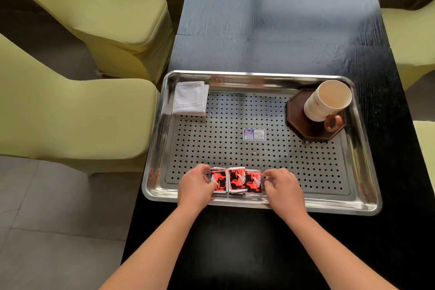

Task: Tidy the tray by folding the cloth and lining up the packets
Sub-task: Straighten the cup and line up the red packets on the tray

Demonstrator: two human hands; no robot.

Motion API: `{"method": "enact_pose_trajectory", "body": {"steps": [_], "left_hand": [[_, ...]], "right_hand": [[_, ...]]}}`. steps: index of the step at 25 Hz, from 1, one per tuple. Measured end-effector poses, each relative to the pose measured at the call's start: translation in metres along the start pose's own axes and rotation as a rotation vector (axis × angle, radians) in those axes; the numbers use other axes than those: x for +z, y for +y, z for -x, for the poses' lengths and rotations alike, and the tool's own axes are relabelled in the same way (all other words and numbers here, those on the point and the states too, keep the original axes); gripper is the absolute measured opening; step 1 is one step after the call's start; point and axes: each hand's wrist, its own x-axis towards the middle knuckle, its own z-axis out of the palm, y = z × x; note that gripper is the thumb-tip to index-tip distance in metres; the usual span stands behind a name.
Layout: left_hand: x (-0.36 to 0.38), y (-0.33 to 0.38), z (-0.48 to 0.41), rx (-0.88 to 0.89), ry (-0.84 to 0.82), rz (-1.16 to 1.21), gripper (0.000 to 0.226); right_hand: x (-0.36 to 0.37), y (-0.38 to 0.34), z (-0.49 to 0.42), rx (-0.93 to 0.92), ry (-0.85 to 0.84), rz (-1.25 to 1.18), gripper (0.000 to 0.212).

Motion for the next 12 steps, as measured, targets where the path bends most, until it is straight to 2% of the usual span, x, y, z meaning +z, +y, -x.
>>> {"method": "enact_pose_trajectory", "body": {"steps": [6,12], "left_hand": [[0.0023,0.0023,-0.0030,0.035,0.006,-0.003,0.044],[0.0025,0.0027,-0.0028,0.042,0.008,0.010,0.043]], "right_hand": [[0.0022,0.0012,0.0019,-0.024,-0.068,-0.040,0.024],[0.0038,-0.0017,-0.0020,-0.062,-0.144,-0.081,0.033]]}}
